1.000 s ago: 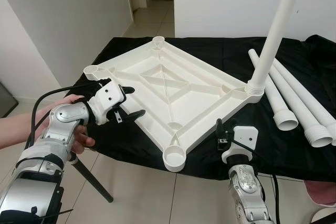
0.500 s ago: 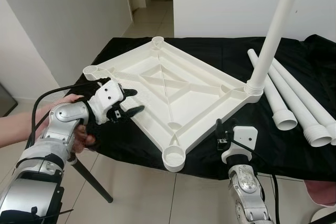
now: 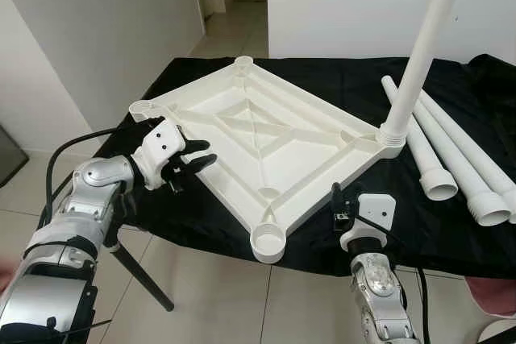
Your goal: Building children table
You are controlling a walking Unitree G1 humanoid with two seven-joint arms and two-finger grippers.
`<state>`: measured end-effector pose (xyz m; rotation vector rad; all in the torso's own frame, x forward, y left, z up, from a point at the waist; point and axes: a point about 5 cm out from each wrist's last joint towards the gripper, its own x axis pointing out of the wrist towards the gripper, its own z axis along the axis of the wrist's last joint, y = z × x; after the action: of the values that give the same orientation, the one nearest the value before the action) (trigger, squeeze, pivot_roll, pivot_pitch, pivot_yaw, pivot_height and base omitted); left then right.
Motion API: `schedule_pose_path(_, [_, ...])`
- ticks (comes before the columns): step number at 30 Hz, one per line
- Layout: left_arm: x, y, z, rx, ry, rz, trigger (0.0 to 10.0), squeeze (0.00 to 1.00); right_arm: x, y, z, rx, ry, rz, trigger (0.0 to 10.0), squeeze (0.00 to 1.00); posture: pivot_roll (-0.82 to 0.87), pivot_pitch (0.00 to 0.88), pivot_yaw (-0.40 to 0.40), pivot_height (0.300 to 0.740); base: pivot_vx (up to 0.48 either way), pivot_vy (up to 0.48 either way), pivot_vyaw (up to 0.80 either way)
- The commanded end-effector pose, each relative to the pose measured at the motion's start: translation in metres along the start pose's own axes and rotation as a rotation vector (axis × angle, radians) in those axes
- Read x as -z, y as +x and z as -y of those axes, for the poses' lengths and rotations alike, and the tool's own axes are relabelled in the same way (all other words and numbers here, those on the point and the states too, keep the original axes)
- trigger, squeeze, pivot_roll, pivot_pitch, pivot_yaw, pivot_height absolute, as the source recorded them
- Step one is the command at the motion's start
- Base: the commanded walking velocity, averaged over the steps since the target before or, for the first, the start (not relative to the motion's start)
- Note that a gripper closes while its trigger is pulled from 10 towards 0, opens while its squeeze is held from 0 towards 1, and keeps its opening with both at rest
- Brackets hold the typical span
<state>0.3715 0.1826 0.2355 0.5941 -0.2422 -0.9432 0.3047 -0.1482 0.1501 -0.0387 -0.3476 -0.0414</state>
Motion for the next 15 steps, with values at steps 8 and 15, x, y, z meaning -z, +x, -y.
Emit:
schedule_pose_path(8, [0.0054,0.0021,0.0066,0.008,-0.134,0.011,10.0,0.00,0.0076,-0.0064,-0.0017,-0.015,0.006,-0.028,10.0,0.00,0.08,0.144,0.130,0.740,0.000,0.000,0.00])
schedule_pose_path(15, [0.0010,0.0049,0.0068,-0.062,-0.187,0.068,10.0,0.00,0.0080,-0.0095,0.0025,-0.018,-0.006,-0.034,10.0,0.00,0.07,0.150,0.117,0.740,0.000,0.000,0.00])
